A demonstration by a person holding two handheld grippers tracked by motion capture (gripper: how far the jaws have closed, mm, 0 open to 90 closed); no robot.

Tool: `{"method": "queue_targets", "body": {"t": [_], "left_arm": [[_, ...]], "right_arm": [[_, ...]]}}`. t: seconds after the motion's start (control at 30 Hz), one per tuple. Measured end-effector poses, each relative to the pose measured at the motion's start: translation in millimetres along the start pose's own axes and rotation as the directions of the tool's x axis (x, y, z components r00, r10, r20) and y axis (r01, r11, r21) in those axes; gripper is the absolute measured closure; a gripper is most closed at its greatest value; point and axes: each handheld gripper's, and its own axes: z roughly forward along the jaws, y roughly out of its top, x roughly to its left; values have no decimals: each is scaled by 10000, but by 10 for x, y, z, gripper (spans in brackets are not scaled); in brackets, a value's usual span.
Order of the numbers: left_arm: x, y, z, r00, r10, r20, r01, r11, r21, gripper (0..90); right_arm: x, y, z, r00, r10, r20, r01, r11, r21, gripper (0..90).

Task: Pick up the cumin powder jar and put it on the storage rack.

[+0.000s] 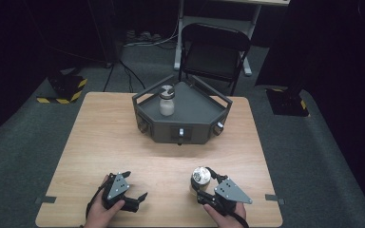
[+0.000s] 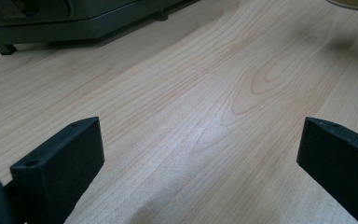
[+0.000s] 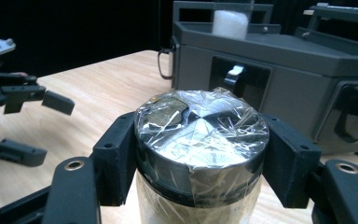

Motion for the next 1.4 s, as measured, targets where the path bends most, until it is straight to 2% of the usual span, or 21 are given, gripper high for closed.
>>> {"method": "queue_targets", "body": {"t": [0.27, 0.63, 1.4], "left_arm": [[-1, -3, -6, 10000, 38, 28, -38, 10000, -2, 9], [10, -12, -16, 10000, 10, 96, -10, 10000, -27, 9], [23, -21, -27, 9998, -73, 159, 74, 10000, -50, 9]], "right_arm": [[-97, 157, 65, 9994, 193, 287, -191, 9998, -74, 350], [-218, 401, 217, 9986, 140, 515, -133, 9998, -147, 350], [-537, 928, 659, 9952, 396, 900, -364, 9987, -369, 351]]}}
